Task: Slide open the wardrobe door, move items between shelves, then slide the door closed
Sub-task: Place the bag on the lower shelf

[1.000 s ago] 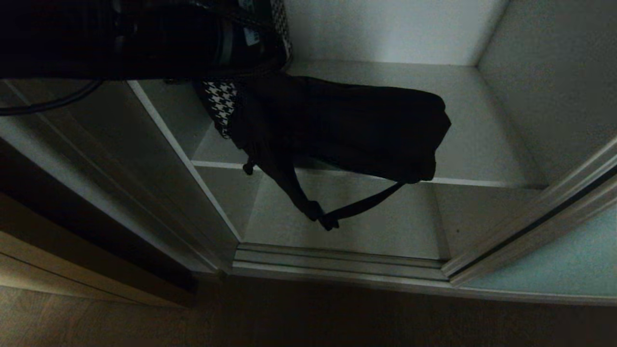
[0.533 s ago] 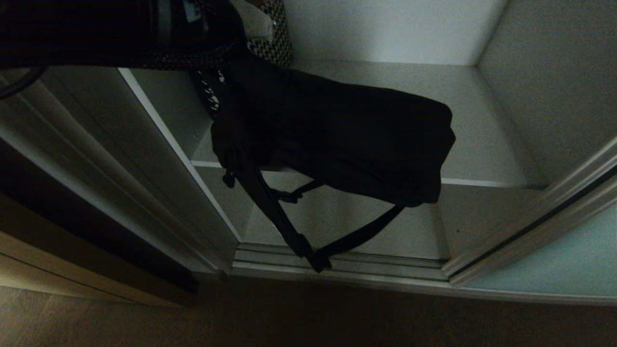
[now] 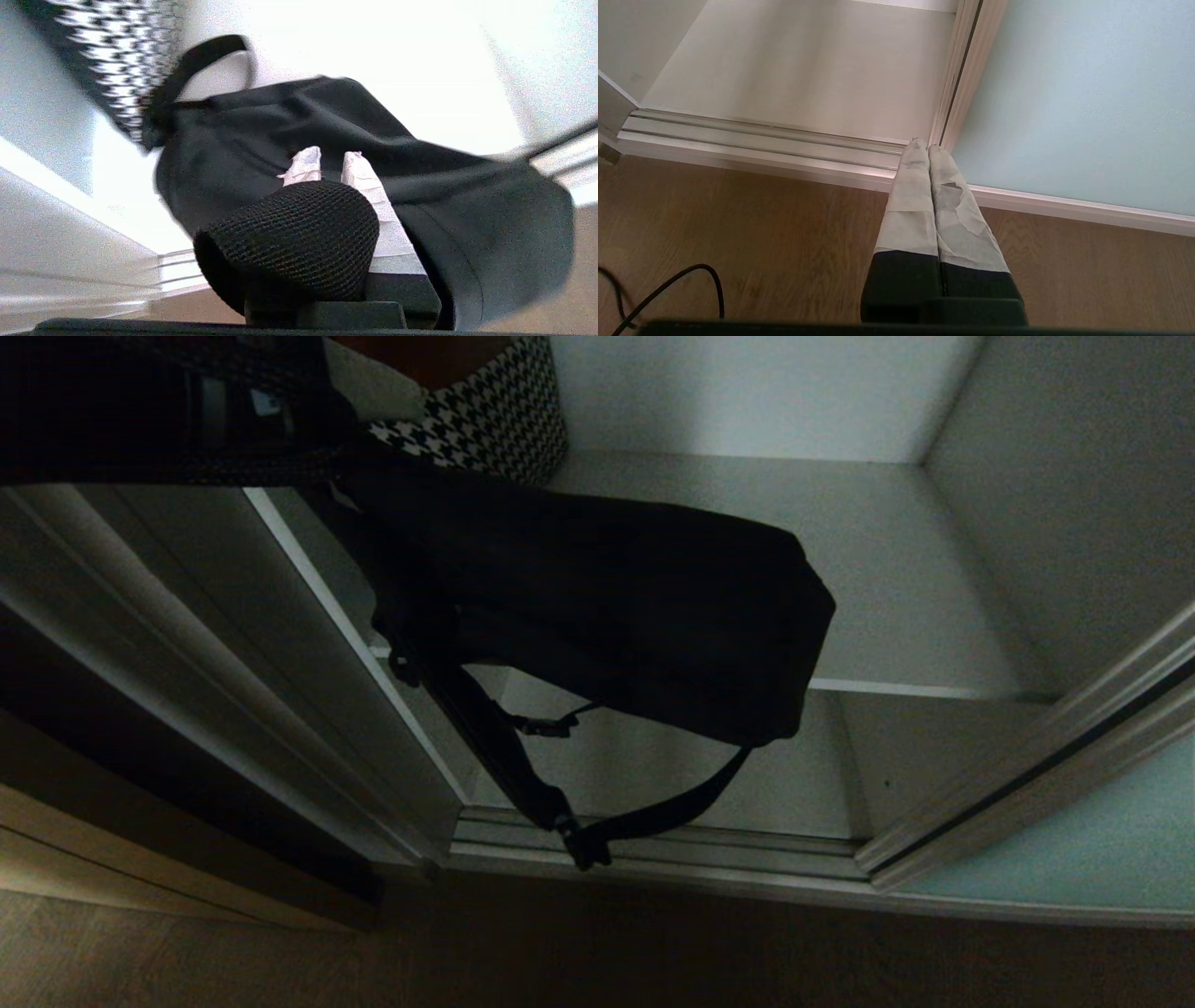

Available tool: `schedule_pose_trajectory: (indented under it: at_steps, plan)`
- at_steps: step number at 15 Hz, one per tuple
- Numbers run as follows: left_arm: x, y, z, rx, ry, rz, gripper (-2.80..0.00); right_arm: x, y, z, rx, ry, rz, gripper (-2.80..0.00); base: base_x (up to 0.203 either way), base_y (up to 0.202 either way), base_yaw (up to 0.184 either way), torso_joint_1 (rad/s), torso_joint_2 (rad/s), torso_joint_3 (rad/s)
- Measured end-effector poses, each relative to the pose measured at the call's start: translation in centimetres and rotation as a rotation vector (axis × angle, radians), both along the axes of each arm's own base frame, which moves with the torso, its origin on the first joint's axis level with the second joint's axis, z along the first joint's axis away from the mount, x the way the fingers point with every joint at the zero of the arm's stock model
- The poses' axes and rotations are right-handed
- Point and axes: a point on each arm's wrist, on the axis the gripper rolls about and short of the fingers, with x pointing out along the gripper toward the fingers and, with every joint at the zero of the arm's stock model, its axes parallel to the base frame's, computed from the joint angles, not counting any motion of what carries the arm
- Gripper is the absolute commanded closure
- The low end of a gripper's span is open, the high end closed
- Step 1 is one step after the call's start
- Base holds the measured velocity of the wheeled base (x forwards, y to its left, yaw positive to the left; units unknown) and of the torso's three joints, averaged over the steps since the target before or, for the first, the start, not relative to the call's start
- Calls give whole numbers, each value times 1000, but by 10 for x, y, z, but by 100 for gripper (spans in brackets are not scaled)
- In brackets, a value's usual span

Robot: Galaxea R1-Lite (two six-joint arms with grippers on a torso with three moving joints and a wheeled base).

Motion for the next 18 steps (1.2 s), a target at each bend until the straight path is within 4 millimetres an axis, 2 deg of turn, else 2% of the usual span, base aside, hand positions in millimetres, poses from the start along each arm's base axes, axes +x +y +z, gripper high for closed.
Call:
schedule_pose_trajectory:
  at_steps: [5,9,18]
  plan:
    - [3,16,-7,11,12,73,0,0,0,0,0,0,0,0,0,0,0,0,0,0]
    - [9,23,-2,-36,-34,127,0,0,0,0,0,0,0,0,0,0,0,0,0,0]
    - [28,13,4,-64,-75,144,0,0,0,0,0,0,0,0,-10,0,0,1,0,0]
